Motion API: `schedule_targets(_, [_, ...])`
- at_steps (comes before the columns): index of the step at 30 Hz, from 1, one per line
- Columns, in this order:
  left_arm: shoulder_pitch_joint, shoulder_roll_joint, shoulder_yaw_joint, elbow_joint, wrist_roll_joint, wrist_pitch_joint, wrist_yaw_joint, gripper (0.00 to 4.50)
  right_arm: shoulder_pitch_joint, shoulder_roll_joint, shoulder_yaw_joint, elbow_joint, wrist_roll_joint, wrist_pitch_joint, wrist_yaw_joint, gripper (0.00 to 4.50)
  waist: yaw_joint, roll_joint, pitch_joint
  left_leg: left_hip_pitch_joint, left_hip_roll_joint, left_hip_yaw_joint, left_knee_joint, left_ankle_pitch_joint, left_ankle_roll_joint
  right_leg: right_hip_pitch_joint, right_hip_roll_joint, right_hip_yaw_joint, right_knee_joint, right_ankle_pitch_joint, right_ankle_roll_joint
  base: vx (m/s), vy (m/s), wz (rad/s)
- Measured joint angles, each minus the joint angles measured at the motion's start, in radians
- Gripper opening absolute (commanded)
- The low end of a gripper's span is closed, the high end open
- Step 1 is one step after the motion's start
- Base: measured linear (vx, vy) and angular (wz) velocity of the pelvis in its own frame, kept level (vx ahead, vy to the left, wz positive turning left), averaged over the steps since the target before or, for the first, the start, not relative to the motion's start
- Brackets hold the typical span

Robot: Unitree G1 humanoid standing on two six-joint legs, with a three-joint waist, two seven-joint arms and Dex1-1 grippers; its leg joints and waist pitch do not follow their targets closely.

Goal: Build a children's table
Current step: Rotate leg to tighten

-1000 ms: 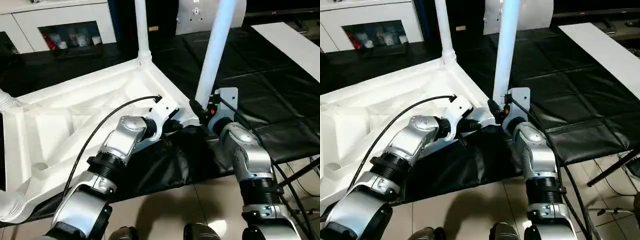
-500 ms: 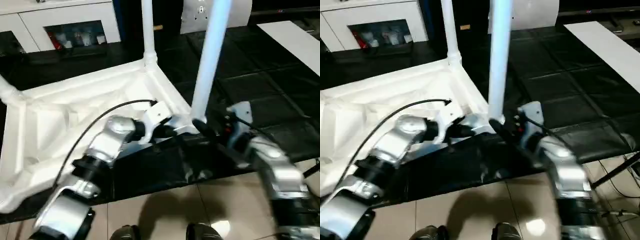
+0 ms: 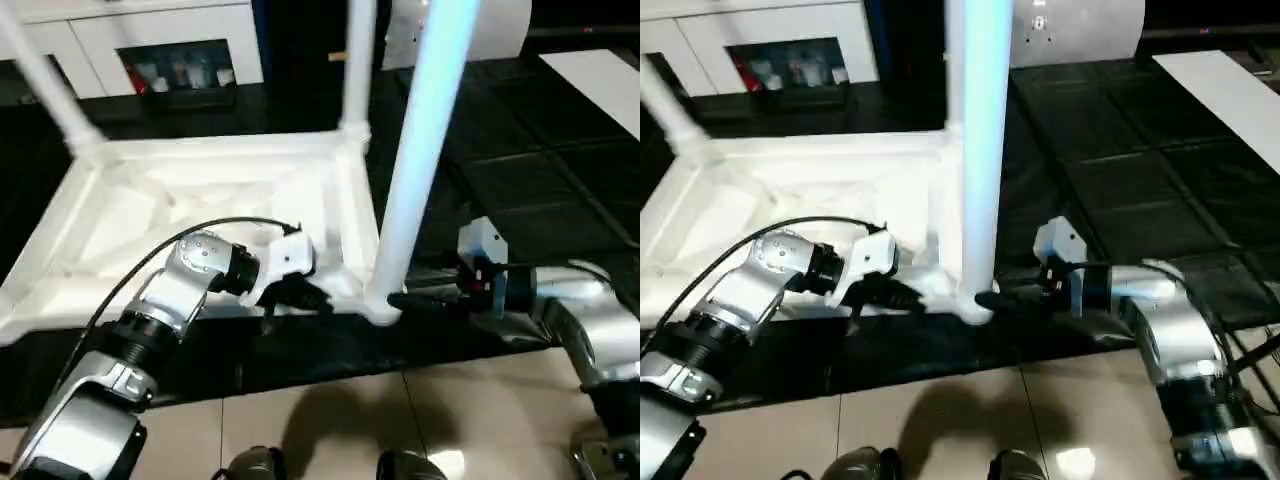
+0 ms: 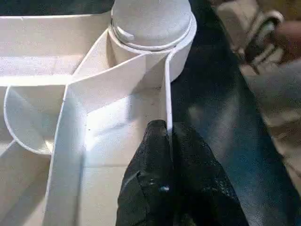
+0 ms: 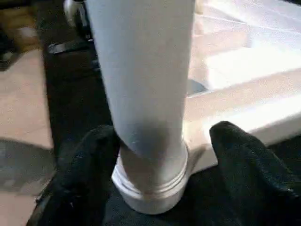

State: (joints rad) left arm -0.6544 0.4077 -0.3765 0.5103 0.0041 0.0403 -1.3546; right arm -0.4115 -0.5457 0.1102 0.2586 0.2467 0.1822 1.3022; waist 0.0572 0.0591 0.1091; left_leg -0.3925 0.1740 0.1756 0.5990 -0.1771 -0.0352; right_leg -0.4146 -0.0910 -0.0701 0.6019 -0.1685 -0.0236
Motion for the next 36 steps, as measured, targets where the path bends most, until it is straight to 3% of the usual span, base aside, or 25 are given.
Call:
schedule_targets(15, [-0.015,0.016,-0.023,0.009,0.001,-0.04,-0.069,0.0,-0.05,0.016,0.054,0.081,0.021,-0.02,0.142,1.93,0.005,-0.003,0.001,-0.001,0.0,0.0,0.0,0.001,0.001,0.0,0.0,0.0,0.001,0.0,0.0,0.0,0.0,0.0])
schedule_targets(28, [-0.013,0.01,-0.023,0.009,-0.002,-0.021,-0.074,0.0,-0.009,0.022,0.046,0.049,0.032,-0.004,0.134,1.88,0.009,-0.004,0.0,0.0,0.0,0.0,0.001,0.001,0.001,0.0,0.0,0.0,0.001,0.0,0.0,0.0,0.0,0.0])
schedule_targets(36, [-0.013,-0.03,-0.017,0.008,0.0,0.063,-0.025,0.0,0.064,0.031,0.002,-0.028,0.061,0.091,0.054,1.88,0.027,-0.003,0.0,0.009,0.0,0.0,0.001,-0.002,-0.004,0.01,-0.001,0.0,0.0,0.0,0.0,0.0,0.0,0.0])
